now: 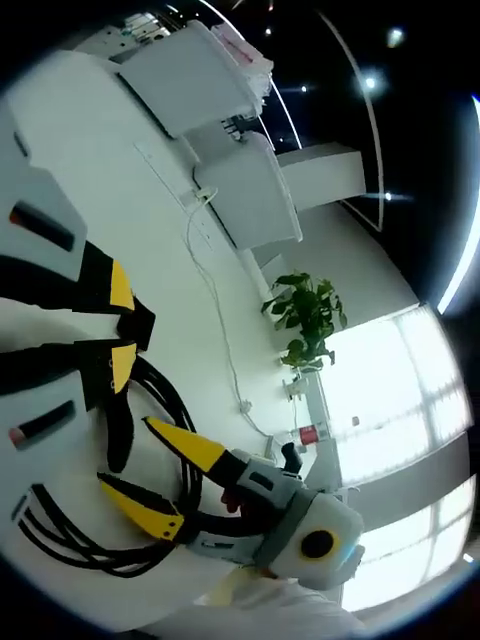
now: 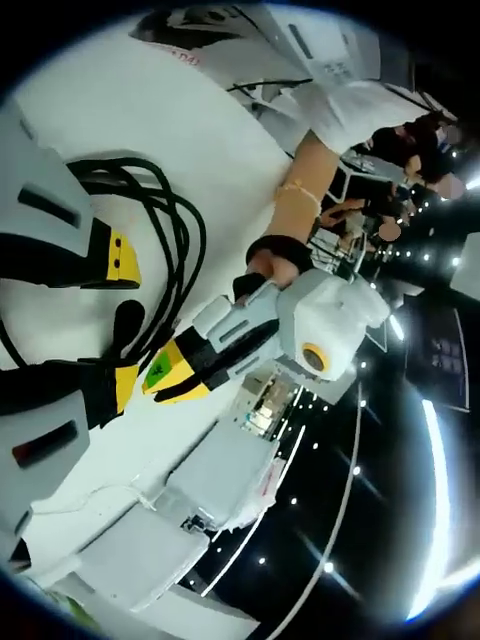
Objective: Coil the Type-C to USB data cable on the desktop and secure it with Velcro straps.
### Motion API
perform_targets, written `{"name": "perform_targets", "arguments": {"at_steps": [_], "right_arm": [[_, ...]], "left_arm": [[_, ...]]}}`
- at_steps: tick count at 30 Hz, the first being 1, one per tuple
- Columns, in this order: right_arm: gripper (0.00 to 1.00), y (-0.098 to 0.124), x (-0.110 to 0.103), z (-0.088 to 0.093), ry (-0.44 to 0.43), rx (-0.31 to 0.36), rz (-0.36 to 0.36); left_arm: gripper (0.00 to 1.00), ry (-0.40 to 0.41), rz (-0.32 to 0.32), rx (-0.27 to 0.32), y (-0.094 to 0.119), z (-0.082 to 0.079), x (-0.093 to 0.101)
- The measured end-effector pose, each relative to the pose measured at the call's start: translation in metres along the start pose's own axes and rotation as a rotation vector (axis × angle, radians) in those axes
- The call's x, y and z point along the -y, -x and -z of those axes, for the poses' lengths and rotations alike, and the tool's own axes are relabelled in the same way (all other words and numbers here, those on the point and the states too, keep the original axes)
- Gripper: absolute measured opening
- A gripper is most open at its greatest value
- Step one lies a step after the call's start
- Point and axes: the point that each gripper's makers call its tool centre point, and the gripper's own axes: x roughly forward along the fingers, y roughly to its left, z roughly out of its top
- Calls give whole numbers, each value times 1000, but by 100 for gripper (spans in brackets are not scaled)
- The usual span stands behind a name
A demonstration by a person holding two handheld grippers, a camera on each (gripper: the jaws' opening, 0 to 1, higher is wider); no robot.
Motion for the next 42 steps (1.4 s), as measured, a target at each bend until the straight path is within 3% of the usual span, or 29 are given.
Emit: {"name": "perform_targets", "arguments": {"at_steps": [3,7,17,22,28,34,36,42], "right_arm": [[20,-1,5,-1,22,11,23],[7,2,12,-5,29,38,49],[2,0,32,-11,-60,73,81],[2,-2,43,-7,-180,61,86],[1,-7,63,4,-393,49,86],[1,-19,74,21,-579,18,75],[1,-24,76,30,-614,-7,73],[1,-37,78,41,-614,-68,46]], "left_arm": [[11,7,2,-4,0,3,-1],[11,9,6,-6,1,4,-2],[11,-6,22,-10,1,2,2],[9,-38,32,-17,0,2,6],[4,-114,42,-44,0,2,12],[3,-76,93,-40,-1,1,20],[3,-80,111,-54,-3,3,22],[2,-115,128,-78,-5,5,22]]}}
